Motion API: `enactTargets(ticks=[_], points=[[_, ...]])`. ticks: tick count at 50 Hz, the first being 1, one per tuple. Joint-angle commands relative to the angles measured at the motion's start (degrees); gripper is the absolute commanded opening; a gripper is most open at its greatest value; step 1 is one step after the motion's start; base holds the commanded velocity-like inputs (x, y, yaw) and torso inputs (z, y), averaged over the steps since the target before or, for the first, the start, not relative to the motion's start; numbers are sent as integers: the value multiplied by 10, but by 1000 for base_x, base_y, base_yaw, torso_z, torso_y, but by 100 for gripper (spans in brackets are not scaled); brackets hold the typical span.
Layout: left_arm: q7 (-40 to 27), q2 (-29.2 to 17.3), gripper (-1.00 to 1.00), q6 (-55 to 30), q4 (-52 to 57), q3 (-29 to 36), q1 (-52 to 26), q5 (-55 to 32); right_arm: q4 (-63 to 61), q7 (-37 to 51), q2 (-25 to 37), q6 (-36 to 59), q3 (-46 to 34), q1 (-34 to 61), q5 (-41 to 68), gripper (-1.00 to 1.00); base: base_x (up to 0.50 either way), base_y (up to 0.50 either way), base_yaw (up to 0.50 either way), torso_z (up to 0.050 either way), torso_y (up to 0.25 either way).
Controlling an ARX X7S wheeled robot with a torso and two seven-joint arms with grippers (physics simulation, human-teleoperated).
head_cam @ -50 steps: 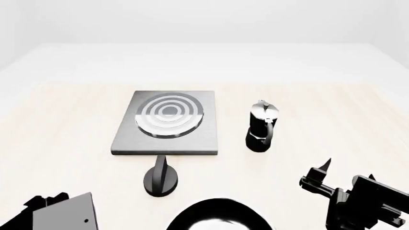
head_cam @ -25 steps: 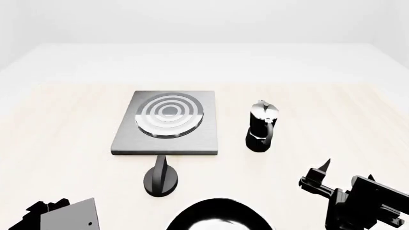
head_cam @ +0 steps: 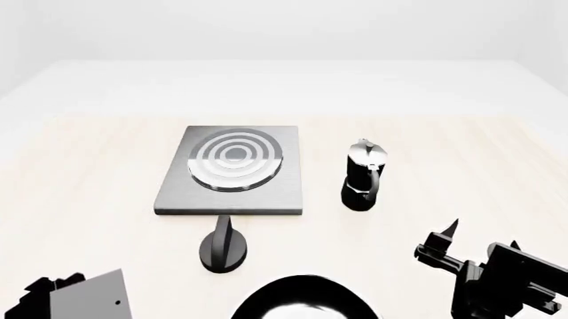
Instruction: Turn on the stove and put the frying pan on it.
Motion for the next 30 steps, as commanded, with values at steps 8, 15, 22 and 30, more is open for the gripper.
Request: enactTargets(ticks=[8,15,22,30], points=[[34,5,100,5,-12,16,5,69,8,1,0,-6,-3,-1,1,100,0,0,0,0,0],[49,9,100,11,-7,21,10,86,9,2,1,-7,-4,-1,1,100,0,0,0,0,0],[73,16,100,18,-9,21,20,118,11,2,1,-9,-5,0,1,100,0,0,0,0,0],[142,29,100,42,-15,25,68,220,8,4,3,-8,-6,-1,1,100,0,0,0,0,0]])
